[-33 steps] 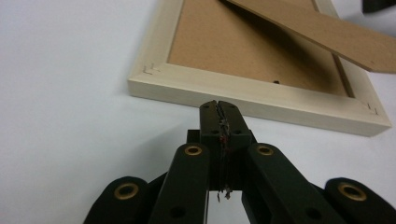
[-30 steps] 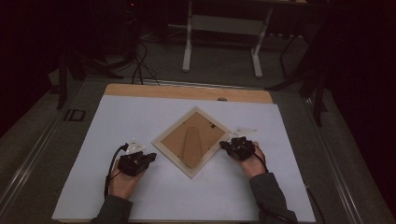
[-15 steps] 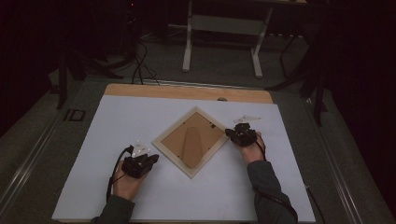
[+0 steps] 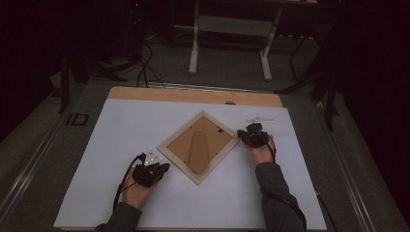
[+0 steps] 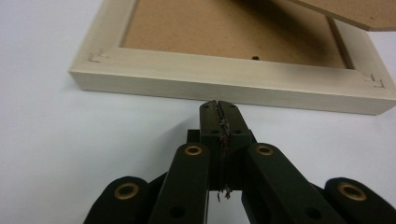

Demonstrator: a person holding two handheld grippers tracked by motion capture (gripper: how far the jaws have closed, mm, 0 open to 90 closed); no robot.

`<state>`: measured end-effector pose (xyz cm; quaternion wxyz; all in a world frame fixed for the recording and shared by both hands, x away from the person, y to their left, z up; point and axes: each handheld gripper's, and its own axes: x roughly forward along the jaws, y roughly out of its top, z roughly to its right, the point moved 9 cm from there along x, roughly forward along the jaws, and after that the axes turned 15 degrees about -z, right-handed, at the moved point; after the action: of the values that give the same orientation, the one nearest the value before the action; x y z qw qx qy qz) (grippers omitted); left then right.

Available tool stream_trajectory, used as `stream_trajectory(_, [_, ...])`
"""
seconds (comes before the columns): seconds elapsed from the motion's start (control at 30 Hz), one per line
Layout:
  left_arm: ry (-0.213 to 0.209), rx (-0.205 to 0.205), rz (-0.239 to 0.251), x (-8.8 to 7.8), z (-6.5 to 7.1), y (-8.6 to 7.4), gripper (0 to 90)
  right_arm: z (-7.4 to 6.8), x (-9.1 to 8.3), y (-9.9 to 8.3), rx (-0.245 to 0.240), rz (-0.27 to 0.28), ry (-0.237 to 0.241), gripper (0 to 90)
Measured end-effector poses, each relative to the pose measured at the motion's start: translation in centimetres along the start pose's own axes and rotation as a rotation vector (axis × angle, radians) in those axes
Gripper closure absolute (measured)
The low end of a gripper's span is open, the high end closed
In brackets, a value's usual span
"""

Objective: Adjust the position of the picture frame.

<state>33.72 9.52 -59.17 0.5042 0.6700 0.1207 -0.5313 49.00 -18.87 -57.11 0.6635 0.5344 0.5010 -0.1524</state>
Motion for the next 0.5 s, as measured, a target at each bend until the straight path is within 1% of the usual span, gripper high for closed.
stream_trajectory(0.07, [0.001,0.007,-0.005,0.2,0.2,0.0,90.0,0.2,0.1,0.0,0.002,-0.010,-0.001,88.3])
stream_trajectory(0.17, [0.000,0.015,-0.009,0.5,0.7,0.1,90.0,0.6,0.3,-0.1,0.019,-0.020,-0.003,88.4])
stream_trajectory(0.3, [-0.005,0.022,-0.012,0.8,1.1,0.3,90.0,0.8,0.4,-0.1,0.037,-0.027,0.005,88.5])
stream_trajectory(0.5, [-0.007,0.026,-0.019,1.3,1.5,0.4,90.0,1.1,0.7,0.2,0.042,-0.042,-0.006,88.6])
